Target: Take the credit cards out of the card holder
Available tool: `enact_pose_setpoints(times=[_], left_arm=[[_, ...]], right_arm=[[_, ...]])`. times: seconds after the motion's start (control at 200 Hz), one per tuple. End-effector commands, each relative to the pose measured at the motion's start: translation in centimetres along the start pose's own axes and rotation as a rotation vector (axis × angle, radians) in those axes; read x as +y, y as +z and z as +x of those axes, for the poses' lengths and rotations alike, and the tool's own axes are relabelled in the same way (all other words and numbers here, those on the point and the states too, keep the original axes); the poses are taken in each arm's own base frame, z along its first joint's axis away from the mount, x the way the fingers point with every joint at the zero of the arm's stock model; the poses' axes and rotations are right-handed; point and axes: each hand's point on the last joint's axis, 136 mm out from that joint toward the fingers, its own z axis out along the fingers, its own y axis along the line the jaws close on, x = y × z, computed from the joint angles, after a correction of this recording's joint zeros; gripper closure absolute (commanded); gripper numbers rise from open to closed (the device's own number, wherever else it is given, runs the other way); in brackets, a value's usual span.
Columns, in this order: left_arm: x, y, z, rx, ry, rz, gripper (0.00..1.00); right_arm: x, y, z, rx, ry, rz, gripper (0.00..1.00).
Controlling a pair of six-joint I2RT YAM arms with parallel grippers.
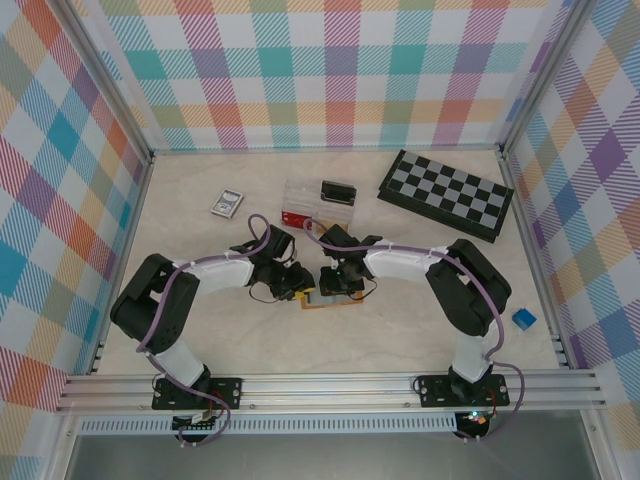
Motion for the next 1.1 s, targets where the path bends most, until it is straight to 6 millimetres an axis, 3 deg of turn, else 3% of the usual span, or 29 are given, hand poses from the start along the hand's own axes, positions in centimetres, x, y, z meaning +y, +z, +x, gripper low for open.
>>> enact_pose_setpoints(times=[0.0, 0.73, 1.095], left_arm=[[-0.29, 0.92, 0.74, 0.04, 0.012, 0.006, 0.76], [-0.61, 0.49, 0.74, 0.037, 0.058, -0.023, 0.83], [-0.41, 0.71, 0.71, 0.035, 0.055, -0.032, 0.78]], right_arm=[[-3.03, 3.06, 3.5, 0.123, 0.03, 0.083, 0.72], [-2.94, 2.95, 3.33, 0.12, 0.029, 0.073, 0.72], [-2.74, 2.89, 3.37, 0.118, 0.029, 0.057, 0.72]])
